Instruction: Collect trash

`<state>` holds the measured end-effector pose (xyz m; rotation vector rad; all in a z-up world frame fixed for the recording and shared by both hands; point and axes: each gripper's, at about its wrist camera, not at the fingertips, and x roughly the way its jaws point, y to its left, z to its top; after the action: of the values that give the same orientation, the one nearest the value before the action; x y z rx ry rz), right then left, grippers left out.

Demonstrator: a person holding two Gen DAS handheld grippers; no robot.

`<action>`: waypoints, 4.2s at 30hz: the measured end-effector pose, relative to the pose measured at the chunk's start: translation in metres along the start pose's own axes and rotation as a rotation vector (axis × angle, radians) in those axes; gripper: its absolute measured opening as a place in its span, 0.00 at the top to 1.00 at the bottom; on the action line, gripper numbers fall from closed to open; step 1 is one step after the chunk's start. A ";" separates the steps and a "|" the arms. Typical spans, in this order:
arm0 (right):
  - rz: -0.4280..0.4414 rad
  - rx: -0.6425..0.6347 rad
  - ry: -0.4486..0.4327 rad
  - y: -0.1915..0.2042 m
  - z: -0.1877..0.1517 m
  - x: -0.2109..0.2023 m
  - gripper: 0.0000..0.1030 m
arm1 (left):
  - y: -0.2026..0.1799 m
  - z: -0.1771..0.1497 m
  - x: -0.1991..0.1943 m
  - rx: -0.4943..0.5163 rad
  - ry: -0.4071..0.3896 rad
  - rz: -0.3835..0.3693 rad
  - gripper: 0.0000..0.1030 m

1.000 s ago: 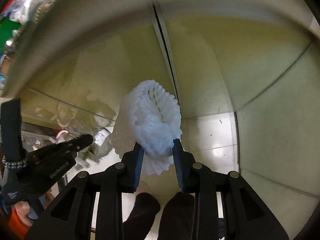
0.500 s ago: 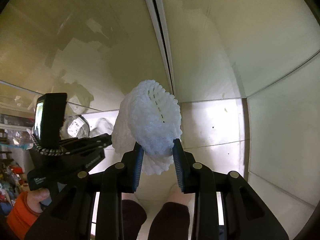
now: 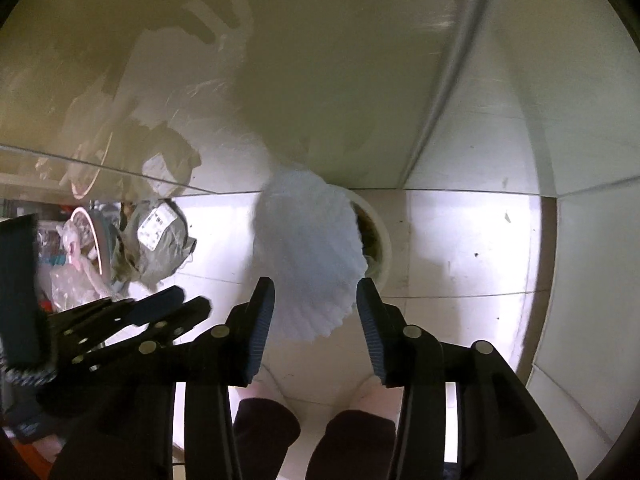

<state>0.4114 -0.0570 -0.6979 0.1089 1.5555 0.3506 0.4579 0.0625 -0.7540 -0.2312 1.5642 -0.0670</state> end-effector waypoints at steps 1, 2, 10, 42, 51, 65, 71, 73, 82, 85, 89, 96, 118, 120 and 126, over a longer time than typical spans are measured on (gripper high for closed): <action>-0.006 -0.010 0.002 0.003 0.000 0.000 0.62 | -0.001 -0.001 -0.006 -0.002 -0.006 0.005 0.74; -0.013 -0.019 0.003 0.006 0.001 -0.001 0.62 | 0.000 -0.002 -0.010 -0.004 -0.012 0.010 0.74; -0.027 -0.047 -0.044 0.020 -0.007 -0.071 0.62 | -0.024 -0.010 -0.095 0.021 -0.085 0.027 0.74; -0.012 -0.228 -1.099 0.165 -0.251 -0.657 0.46 | -0.143 -0.294 -0.705 0.220 -1.109 0.000 0.08; -0.072 -0.184 -1.161 0.198 -0.332 -0.668 0.00 | -0.103 -0.389 -0.729 0.173 -1.149 -0.005 0.01; -0.138 -0.198 -1.142 0.227 -0.384 -0.661 0.00 | -0.091 -0.452 -0.730 0.180 -1.152 0.031 0.01; -0.144 -0.204 -1.132 0.229 -0.391 -0.659 0.00 | -0.092 -0.456 -0.729 0.186 -1.154 0.030 0.01; -0.144 -0.201 -1.137 0.228 -0.393 -0.660 0.00 | -0.093 -0.458 -0.729 0.189 -1.157 0.031 0.01; -0.145 -0.188 -1.133 0.223 -0.397 -0.662 0.00 | -0.097 -0.459 -0.734 0.194 -1.183 0.032 0.01; -0.149 -0.185 -1.132 0.223 -0.398 -0.663 0.00 | -0.098 -0.459 -0.736 0.193 -1.188 0.028 0.01; -0.144 -0.182 -1.130 0.221 -0.398 -0.664 0.00 | -0.099 -0.459 -0.737 0.193 -1.192 0.024 0.01; -0.142 -0.175 -1.132 0.220 -0.399 -0.665 0.00 | -0.102 -0.460 -0.740 0.195 -1.204 0.023 0.01; -0.134 -0.141 -1.144 0.223 -0.402 -0.670 0.00 | -0.099 -0.463 -0.749 0.206 -1.228 -0.009 0.01; -0.133 -0.140 -1.145 0.223 -0.402 -0.670 0.00 | -0.098 -0.462 -0.748 0.206 -1.228 -0.012 0.01; -0.132 -0.141 -1.144 0.222 -0.401 -0.670 0.00 | -0.098 -0.459 -0.747 0.211 -1.222 -0.014 0.01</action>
<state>-0.0034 -0.1002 -0.0008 0.0724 0.4016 0.2181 0.0041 0.0597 0.0029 -0.0736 0.3332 -0.0786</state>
